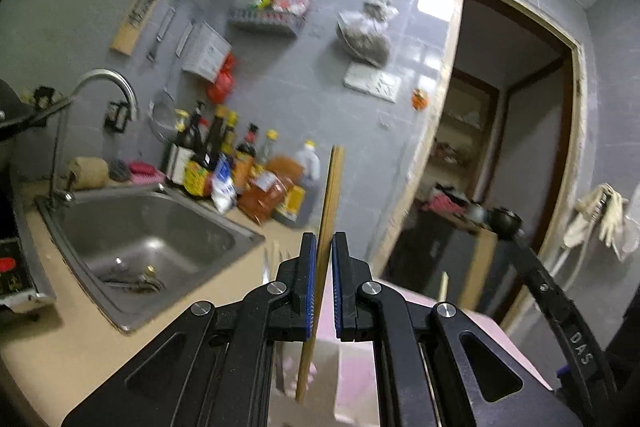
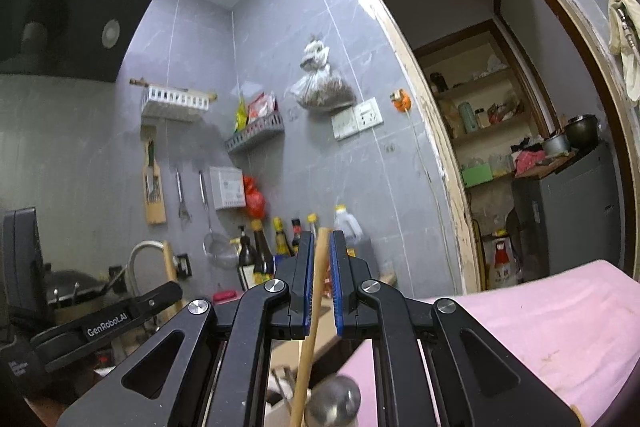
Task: Organize utensils
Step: 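Lower the chopsticks into the caddy and open both tools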
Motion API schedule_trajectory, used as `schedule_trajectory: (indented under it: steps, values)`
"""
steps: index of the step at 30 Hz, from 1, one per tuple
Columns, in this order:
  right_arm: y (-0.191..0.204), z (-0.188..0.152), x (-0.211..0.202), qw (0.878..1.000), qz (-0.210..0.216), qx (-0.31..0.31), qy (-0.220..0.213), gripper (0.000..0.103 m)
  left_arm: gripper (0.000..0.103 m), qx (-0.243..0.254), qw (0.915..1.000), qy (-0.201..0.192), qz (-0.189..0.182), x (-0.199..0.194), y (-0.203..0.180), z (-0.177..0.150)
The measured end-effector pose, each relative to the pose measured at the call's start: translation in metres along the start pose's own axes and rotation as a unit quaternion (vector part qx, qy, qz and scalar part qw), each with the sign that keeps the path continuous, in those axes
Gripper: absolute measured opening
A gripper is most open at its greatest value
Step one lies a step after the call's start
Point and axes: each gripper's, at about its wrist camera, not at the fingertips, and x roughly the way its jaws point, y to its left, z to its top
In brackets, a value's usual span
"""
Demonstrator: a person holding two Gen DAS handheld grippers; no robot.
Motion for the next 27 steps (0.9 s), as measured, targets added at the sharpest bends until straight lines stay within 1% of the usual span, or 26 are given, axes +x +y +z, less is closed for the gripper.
schedule_trajectory:
  steps: [2, 4, 5, 6, 8, 11, 14, 16, 17, 19, 21, 23, 24, 26, 27]
  values:
    - [0.001, -0.003, -0.003, 1.0, 0.002, -0.004, 0.013, 0.007, 0.005, -0.005, 0.9997, 0.021, -0.015, 0.001, -0.001, -0.004]
    - [0.002, -0.004, -0.007, 1.0, 0.004, -0.009, 0.023, 0.008, 0.006, -0.008, 0.9992, 0.031, -0.023, 0.0, -0.002, -0.008]
    - [0.003, -0.005, -0.01, 1.0, 0.003, -0.012, 0.027, 0.01, 0.006, -0.01, 0.999, 0.034, -0.029, -0.002, -0.002, -0.009]
    - [0.004, -0.004, -0.013, 1.0, 0.003, -0.014, 0.027, 0.017, 0.006, -0.013, 0.9987, 0.037, -0.032, -0.003, -0.003, -0.01]
    - [0.003, -0.004, -0.02, 1.0, 0.003, -0.013, 0.026, 0.028, 0.006, -0.011, 0.9983, 0.043, -0.038, -0.006, -0.006, -0.012]
    - [0.0, -0.002, -0.03, 1.0, -0.003, -0.013, 0.026, 0.029, 0.007, -0.006, 0.9979, 0.047, -0.044, -0.013, -0.012, -0.015]
    - [-0.004, 0.0, -0.04, 0.999, -0.012, -0.01, 0.029, 0.034, 0.01, -0.001, 0.9972, 0.052, -0.054, -0.019, -0.019, -0.018]
    - [-0.008, 0.003, -0.046, 0.999, -0.019, -0.008, 0.03, 0.038, 0.019, 0.006, 0.9966, 0.055, -0.062, -0.025, -0.024, -0.02]
    - [-0.011, 0.004, -0.052, 0.999, -0.025, -0.006, 0.031, 0.041, 0.022, 0.011, 0.9961, 0.058, -0.066, -0.028, -0.028, -0.022]
    - [-0.018, 0.007, -0.064, 0.999, -0.038, -0.004, 0.033, 0.048, 0.036, 0.019, 0.995, 0.063, -0.074, -0.033, -0.034, -0.026]
    - [-0.025, 0.009, -0.075, 0.998, -0.055, -0.006, 0.036, 0.05, 0.039, 0.024, 0.9938, 0.071, -0.083, -0.037, -0.041, -0.031]
    - [-0.034, 0.011, -0.089, 0.996, -0.077, -0.013, 0.049, 0.054, 0.042, 0.034, 0.9916, 0.084, -0.092, -0.039, -0.049, -0.036]
    - [-0.038, 0.011, -0.095, 0.995, -0.086, -0.016, 0.055, 0.064, 0.044, 0.042, 0.9903, 0.092, -0.095, -0.04, -0.055, -0.04]
    - [-0.051, 0.012, -0.112, 0.992, -0.106, -0.022, 0.07, 0.078, 0.05, 0.058, 0.9875, 0.106, -0.101, -0.041, -0.067, -0.047]
    - [-0.056, 0.012, -0.12, 0.99, -0.113, -0.025, 0.076, 0.079, 0.055, 0.065, 0.9862, 0.112, -0.104, -0.041, -0.072, -0.051]
